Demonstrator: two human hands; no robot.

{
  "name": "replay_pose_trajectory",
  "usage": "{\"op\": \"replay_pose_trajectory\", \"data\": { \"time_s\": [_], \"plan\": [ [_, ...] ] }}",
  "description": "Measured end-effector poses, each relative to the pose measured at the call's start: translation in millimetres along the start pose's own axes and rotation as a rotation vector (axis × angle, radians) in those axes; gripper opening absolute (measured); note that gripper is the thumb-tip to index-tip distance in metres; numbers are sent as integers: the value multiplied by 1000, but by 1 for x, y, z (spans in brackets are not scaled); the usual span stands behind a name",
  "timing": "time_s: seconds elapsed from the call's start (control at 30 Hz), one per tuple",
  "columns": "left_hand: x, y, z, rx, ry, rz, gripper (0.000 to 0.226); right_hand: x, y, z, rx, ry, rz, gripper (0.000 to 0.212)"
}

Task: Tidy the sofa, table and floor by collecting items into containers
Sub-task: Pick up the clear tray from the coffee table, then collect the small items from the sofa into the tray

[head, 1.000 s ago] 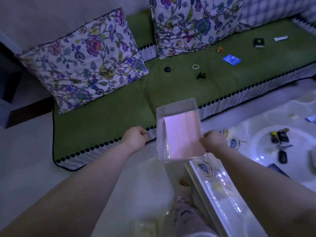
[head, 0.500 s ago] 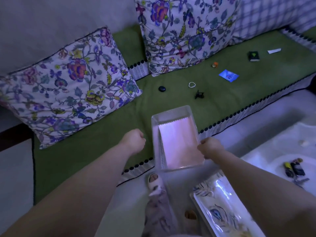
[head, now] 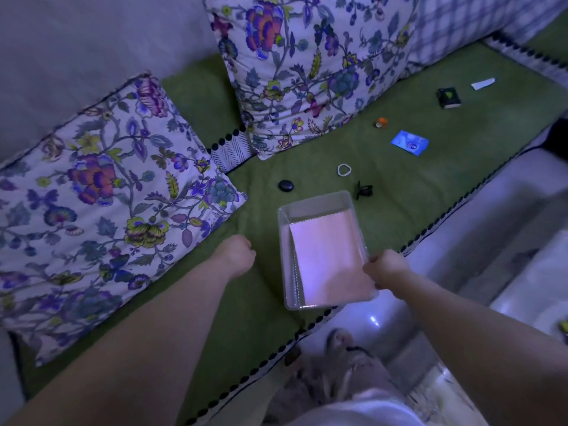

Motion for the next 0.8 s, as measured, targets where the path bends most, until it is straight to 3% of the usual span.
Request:
{"op": "replay_pose_trajectory", "data": {
  "time_s": [0.27,0.43,0.8],
  "plan": [
    [-62,26,-52,-24,-19,1,38,-72,20,5,80,-76,57,26],
    [-115,35,-102,21,57,12,40,-142,45,7,201,-48,154,28],
    [-242,-11,-217,75,209,91,35,-298,52,-6,346,-32,384,29]
  ]
}}
Point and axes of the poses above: each hand's wrist, its own x-axis away from the middle knuckle, its own y-axis out of the back of the hand, z = x × y, the point moved 1 cm from there along -x, towards the middle knuckle, and after that the axes turned 14 degrees about y, right-handed, at the moved point
